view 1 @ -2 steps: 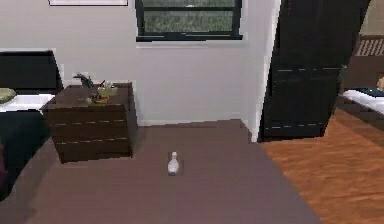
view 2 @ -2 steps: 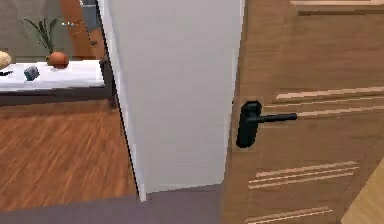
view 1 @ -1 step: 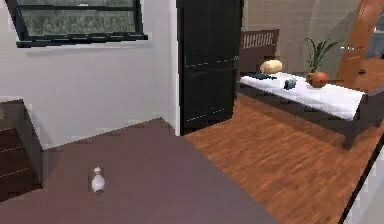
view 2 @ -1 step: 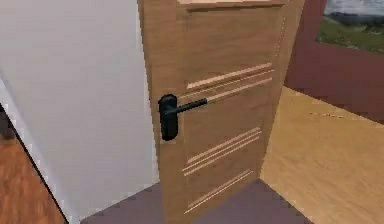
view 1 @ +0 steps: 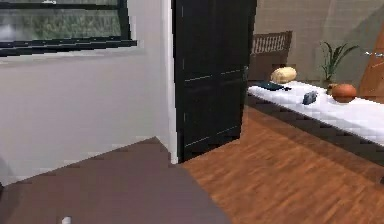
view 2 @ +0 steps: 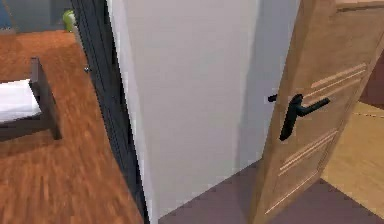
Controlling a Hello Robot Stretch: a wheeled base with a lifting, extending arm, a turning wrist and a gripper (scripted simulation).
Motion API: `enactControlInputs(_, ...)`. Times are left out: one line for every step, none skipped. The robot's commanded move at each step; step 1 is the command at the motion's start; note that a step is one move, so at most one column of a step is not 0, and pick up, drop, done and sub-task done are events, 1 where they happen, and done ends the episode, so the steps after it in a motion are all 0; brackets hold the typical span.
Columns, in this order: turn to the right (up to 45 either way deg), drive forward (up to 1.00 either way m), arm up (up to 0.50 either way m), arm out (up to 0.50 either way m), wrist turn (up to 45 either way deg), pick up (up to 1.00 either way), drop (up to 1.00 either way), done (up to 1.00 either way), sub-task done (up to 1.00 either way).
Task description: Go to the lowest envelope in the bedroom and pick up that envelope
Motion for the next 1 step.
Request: enactControlInputs(45.0,0.00,0.00,0.00,0.0,0.00,0.00,0.00,0.00)
